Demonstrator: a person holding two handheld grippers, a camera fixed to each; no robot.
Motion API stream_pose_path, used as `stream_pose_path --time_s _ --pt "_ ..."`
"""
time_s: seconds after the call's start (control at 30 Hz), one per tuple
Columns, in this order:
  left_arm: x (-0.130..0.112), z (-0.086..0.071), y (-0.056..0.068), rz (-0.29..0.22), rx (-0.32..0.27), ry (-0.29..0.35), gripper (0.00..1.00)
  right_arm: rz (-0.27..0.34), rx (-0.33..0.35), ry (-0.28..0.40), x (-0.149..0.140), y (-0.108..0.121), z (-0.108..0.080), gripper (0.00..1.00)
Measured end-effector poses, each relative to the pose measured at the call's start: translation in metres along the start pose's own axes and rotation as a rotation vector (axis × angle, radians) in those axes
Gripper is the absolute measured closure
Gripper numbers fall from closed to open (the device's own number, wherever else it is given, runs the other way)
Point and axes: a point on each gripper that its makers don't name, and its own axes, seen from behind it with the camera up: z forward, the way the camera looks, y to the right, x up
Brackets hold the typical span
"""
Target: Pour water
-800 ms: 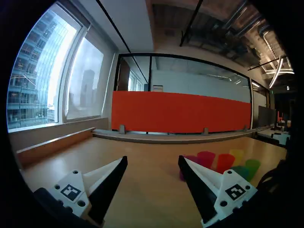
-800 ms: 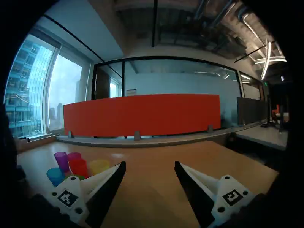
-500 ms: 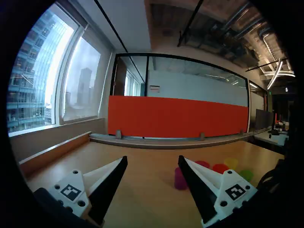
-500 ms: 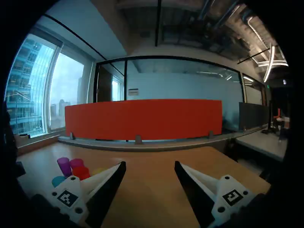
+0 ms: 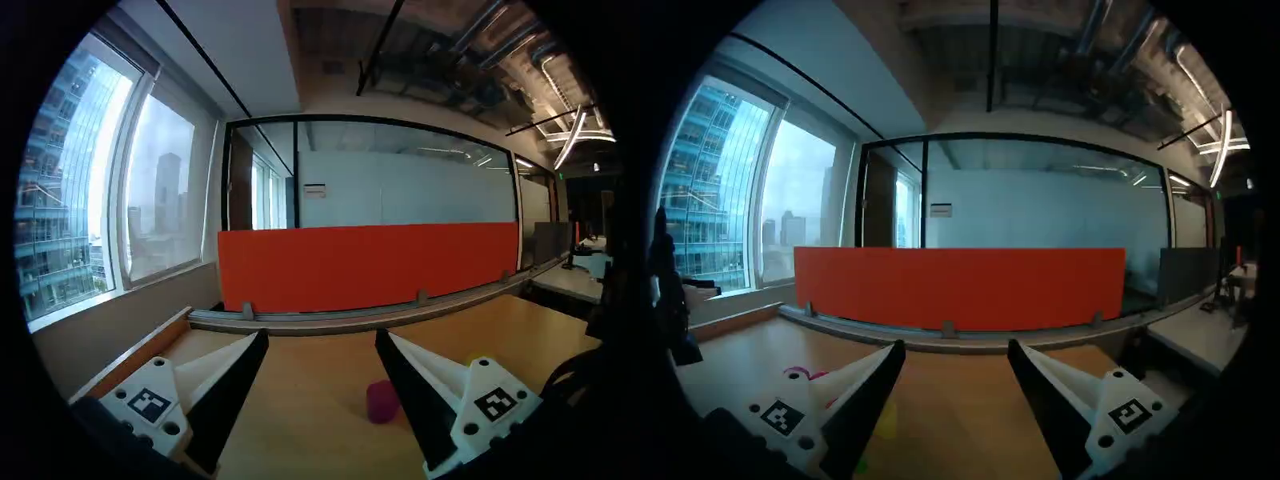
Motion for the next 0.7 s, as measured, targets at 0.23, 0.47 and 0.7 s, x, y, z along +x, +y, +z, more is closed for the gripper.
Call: stream_pose_path --time_s 0.23,0.47,0.7 --pt "0.041 0.004 -0.001 -0.018 -0.024 0.003 0.01 -0.005 -0.001 0.012 0.031 0.001 0.001 0.01" --pt "0.054 0.007 0.008 -0.028 -0.064 0.009 0.0 0.009 0.006 0.02 0.033 0.0 -0.001 0.01" --pt "0.051 0.008 0.024 -0.045 -0.136 -0.009 0.01 0.017 0.076 0.01 0.037 -0.01 -0.001 0.01"
